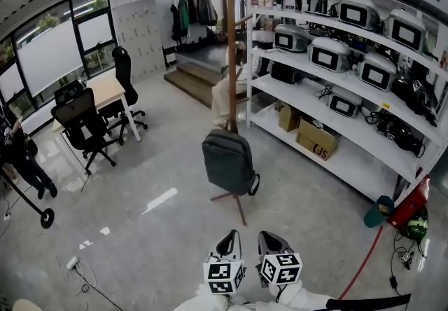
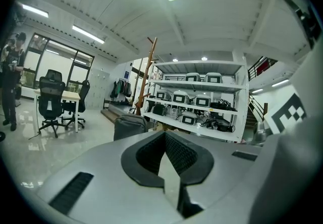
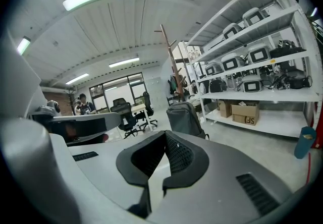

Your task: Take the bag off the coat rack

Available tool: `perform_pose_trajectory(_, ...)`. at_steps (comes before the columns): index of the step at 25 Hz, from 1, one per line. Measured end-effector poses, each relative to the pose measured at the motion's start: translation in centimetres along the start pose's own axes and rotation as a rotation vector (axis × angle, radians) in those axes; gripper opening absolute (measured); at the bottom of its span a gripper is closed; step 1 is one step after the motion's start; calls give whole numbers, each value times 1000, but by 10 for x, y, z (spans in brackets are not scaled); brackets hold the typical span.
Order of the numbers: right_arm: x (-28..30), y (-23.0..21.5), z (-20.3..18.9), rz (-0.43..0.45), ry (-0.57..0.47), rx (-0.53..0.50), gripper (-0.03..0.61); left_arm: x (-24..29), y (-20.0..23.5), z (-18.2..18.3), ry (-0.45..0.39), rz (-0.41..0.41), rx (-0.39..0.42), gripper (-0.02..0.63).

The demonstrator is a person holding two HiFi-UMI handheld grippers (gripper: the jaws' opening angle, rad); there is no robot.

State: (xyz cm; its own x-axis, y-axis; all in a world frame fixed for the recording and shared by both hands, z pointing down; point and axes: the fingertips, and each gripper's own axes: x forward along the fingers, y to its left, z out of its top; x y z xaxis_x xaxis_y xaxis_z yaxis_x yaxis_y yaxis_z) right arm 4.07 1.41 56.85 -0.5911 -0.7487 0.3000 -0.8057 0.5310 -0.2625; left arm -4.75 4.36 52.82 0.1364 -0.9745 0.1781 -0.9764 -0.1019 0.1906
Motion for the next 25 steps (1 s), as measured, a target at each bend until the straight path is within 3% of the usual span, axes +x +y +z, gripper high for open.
perform_pose_trajectory(25,66,-24,16,-43,28,26,12,70,32,-2,38,-25,-21,2)
